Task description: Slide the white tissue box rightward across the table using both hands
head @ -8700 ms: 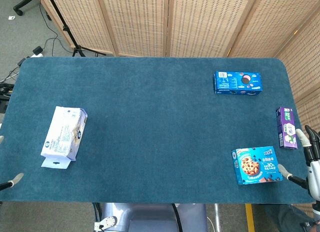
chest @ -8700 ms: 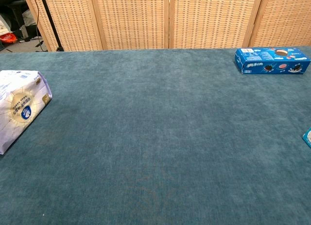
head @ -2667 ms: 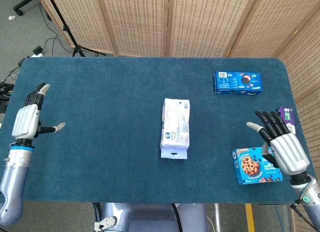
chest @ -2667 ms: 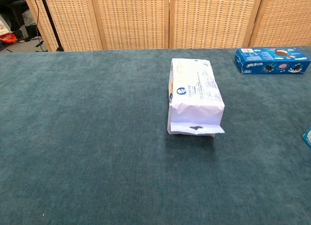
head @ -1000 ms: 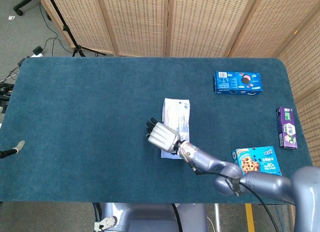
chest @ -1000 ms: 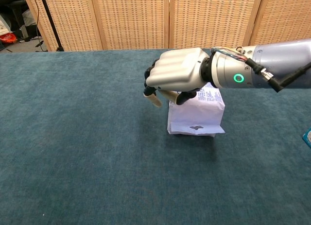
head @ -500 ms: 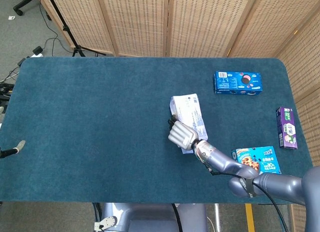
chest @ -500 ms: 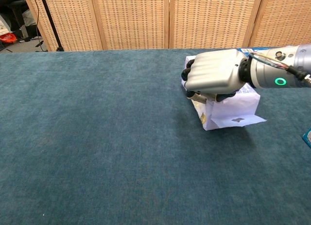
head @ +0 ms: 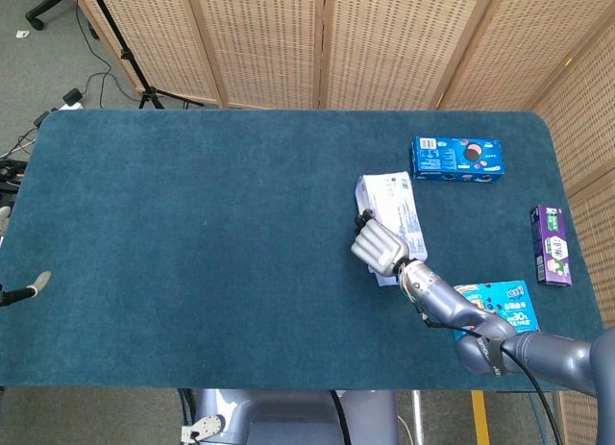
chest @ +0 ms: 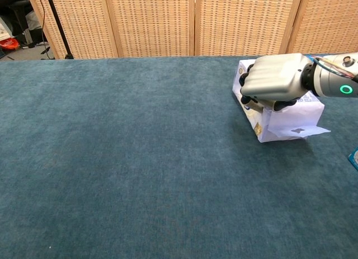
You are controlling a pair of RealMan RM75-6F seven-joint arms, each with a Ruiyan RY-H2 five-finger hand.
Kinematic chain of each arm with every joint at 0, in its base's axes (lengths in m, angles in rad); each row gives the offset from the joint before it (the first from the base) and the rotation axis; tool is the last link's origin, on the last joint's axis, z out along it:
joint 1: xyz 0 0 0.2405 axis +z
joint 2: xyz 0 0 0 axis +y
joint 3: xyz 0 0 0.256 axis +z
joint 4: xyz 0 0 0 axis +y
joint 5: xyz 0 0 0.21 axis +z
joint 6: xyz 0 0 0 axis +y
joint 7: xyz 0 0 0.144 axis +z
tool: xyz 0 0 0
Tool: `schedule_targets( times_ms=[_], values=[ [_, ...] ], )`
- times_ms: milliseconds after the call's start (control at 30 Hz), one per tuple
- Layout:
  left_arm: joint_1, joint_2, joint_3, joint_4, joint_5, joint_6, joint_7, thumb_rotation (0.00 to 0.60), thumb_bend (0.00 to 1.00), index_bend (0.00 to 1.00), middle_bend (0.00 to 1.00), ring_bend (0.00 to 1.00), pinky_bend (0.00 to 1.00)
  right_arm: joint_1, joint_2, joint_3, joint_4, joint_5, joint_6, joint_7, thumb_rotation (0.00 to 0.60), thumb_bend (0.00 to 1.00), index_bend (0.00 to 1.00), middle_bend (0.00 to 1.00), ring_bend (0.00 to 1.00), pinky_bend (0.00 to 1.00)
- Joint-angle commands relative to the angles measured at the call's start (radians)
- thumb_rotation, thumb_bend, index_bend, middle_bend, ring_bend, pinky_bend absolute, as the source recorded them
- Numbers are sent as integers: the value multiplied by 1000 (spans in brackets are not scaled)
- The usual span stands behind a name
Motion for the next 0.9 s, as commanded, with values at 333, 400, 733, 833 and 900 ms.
schedule_targets(
  times_ms=[333,400,733,833,900],
  values=[
    [6,3,1,0,18,-2,-9,600,216,0,0,0,0,-44,28,-38,-14,65,31,17,600,1000,531,381,210,286],
    [8,3,2,1,24,0,-11,600,215,0,0,0,0,-46,36,-43,-11,70,34,12,600,1000,531,381,210,285],
    [10,3,4,0,35,0,-11,600,216,0,0,0,0,-54,77,-56,12,95,42,13,600,1000,531,381,218,285],
    [10,2,3,0,36,0,-9,600,216,0,0,0,0,-56,84,-61,23,101,40,11,600,1000,531,381,219,285],
    [10,1,4,-1,37,1,-6,600,216,0,0,0,0,-60,93,-70,42,114,36,4,600,1000,531,381,219,285]
  ],
)
